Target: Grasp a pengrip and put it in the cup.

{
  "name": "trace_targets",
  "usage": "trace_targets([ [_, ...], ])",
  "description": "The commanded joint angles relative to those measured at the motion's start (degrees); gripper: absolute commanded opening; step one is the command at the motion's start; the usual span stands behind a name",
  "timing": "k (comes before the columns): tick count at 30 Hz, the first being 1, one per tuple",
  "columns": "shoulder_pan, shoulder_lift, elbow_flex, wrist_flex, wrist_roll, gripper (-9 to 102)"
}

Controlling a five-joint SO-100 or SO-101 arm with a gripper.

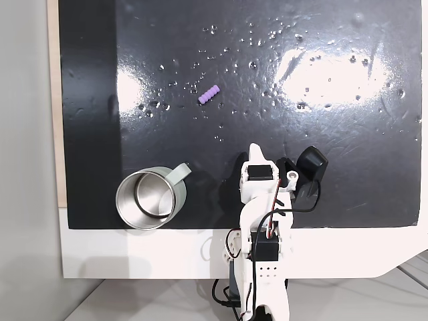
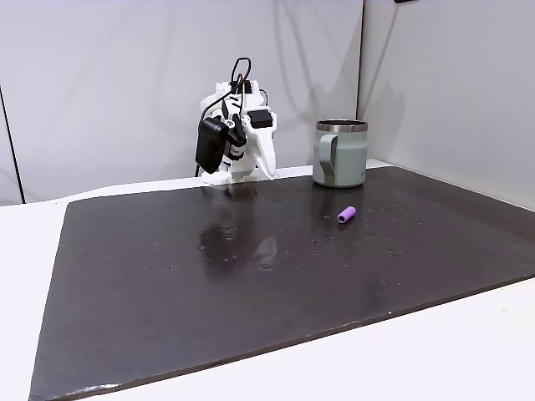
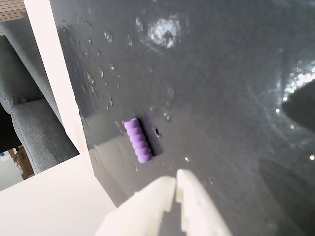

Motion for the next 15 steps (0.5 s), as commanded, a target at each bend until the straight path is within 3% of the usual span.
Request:
trace_targets([
  [1,-3.25,0.35,-0.44,-2.46,-3.08,0],
  [15,-2.99,0.35,-1.58,-3.69,-6.24,0],
])
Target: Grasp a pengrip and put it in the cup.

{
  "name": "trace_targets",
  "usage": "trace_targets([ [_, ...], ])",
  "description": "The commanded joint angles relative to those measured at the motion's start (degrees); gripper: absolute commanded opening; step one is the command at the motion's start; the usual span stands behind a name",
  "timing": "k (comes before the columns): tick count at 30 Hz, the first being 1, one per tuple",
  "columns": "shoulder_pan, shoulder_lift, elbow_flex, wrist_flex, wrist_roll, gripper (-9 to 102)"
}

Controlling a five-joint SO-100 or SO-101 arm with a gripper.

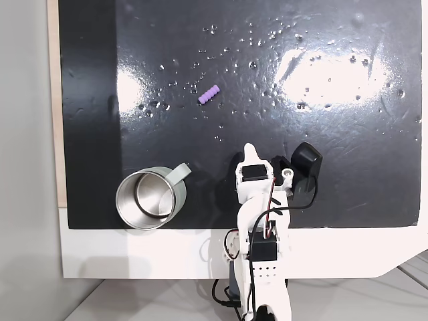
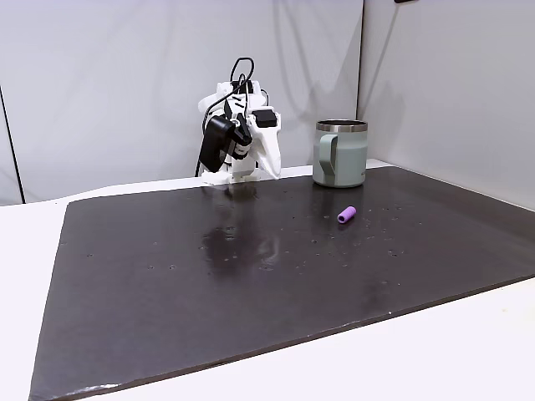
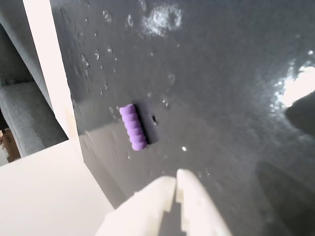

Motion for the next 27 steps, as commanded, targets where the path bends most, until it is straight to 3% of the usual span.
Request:
trace_targets([
  [1,0.0,0.35,-2.81,-2.72,-3.34,0],
  [7,-0.44,-2.72,-11.78,-2.55,-6.68,0],
  [14,-2.11,-28.56,-32.52,-2.64,-7.03,2],
  [27,-3.87,-64.69,-62.58,5.8,-10.9,20],
])
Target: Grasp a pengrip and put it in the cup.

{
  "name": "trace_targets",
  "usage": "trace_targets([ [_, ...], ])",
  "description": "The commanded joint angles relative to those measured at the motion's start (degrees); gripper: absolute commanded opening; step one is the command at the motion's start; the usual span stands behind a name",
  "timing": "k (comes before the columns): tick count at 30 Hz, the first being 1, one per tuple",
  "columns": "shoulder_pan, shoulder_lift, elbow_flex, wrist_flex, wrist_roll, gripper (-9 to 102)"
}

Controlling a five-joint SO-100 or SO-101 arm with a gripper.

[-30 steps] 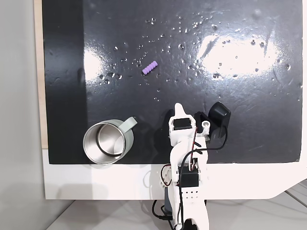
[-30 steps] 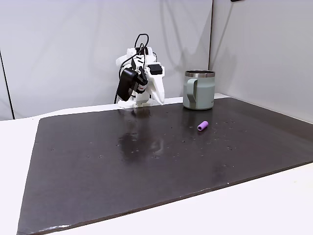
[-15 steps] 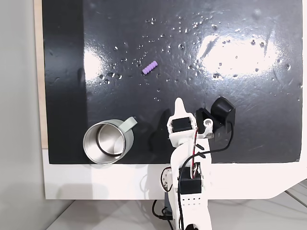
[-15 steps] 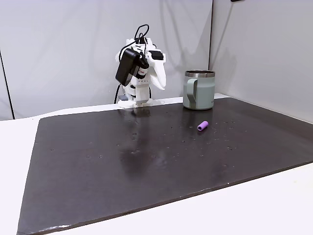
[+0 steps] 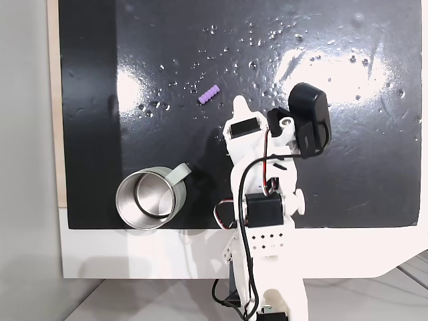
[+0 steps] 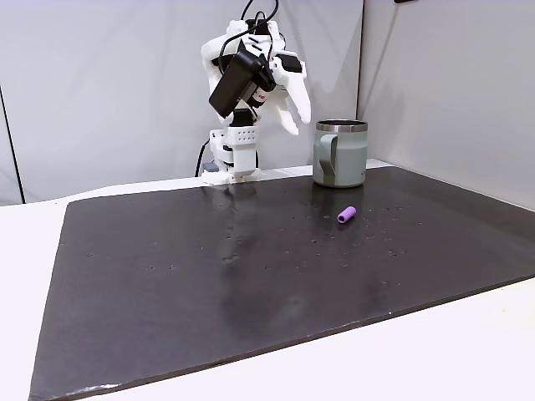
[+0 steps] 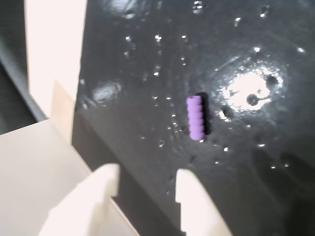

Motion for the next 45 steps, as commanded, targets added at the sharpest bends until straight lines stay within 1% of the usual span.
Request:
trace_targets([
  [1,-0.09,-7.91,-10.72,2.55,-1.85,21],
  [8,-0.97,-23.64,-22.76,8.26,-2.02,22],
  [12,-2.02,-29.79,-26.46,9.4,-2.02,22],
  [14,-2.2,-34.45,-29.97,11.34,-1.76,22],
  [23,-4.48,-49.31,-44.12,14.5,0.53,23],
  [28,-6.15,-56.51,-49.39,14.77,1.05,23],
  [37,-7.91,-66.97,-53.26,14.06,1.23,24],
  [45,-9.05,-70.75,-54.4,13.18,0.97,24],
])
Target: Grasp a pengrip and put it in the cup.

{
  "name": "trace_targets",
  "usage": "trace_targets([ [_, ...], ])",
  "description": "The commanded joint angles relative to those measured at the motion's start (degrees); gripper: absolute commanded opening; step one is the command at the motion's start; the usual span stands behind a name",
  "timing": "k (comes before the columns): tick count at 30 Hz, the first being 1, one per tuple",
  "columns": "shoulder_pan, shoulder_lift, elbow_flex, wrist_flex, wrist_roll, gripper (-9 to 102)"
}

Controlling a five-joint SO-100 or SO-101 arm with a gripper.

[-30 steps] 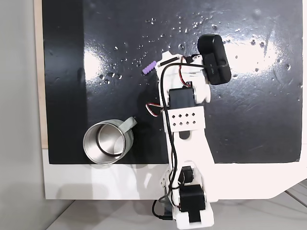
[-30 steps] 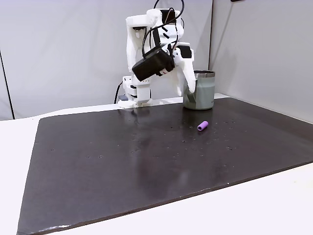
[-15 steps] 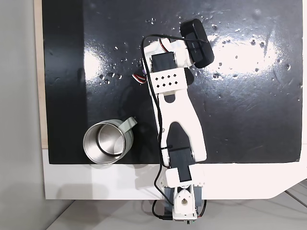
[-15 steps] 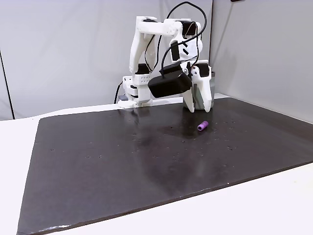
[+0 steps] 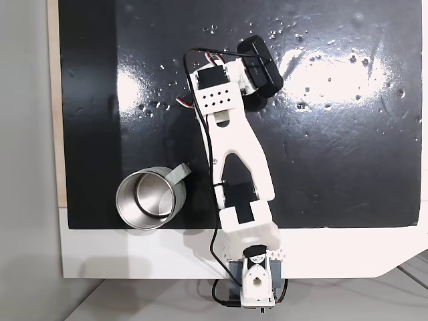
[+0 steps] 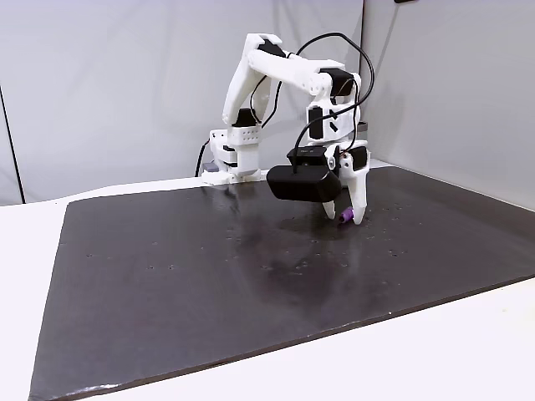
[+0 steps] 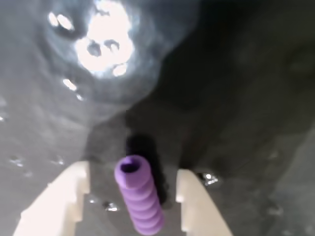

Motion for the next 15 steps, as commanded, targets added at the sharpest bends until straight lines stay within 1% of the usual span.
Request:
trace_targets([
  [1,-0.62,-0.09,-4.13,-0.97,0.35,24],
  [7,-2.2,-1.14,-3.96,-1.41,-0.88,23],
  [15,-4.83,-2.55,-3.34,1.93,-2.9,17],
])
